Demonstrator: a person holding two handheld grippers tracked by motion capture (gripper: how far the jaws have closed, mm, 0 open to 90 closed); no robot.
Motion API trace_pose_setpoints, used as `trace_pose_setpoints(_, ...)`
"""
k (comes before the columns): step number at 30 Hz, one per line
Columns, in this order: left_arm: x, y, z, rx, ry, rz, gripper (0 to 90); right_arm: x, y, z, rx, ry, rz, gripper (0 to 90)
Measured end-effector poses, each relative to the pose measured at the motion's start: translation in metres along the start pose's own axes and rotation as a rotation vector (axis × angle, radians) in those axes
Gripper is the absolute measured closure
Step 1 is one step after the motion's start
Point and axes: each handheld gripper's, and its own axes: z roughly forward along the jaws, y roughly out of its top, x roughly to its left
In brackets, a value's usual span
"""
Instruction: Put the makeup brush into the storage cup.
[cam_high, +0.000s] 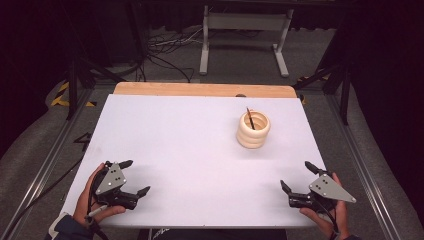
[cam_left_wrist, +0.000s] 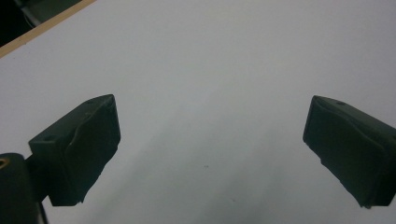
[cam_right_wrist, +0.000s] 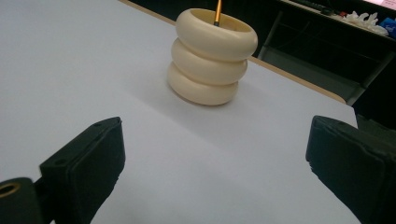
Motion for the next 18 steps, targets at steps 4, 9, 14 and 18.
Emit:
trace_pose_setpoints(4,-0.0002,0.0002,-0.0015,-0.011,-0.001,-0.005,4.5,-0.0007,-0.0029,-0.0063,-0.014,-0.007,0.011,5.0)
trace_pose_setpoints(9,-0.0025,0.0012,-0.0032,-0.023,-0.008,-0.010,4.5,-0.0008,-0.0040,-0.0074,-0.013,-0.004,0.017,4.8)
trace_pose_setpoints(14,-0.0043,0.0017,-0.0013,-0.019,-0.019,-0.005,4.4,0.0005,-0.0027,-0.0051,-0.009,0.003,0.011,4.8)
trace_pose_setpoints(18,-0.0055,0.0018,-0.0005,-0.020,-0.019,-0.012,4.3,0.0004,-0.0009,-0.0048,-0.024,0.007,0.024,4.7)
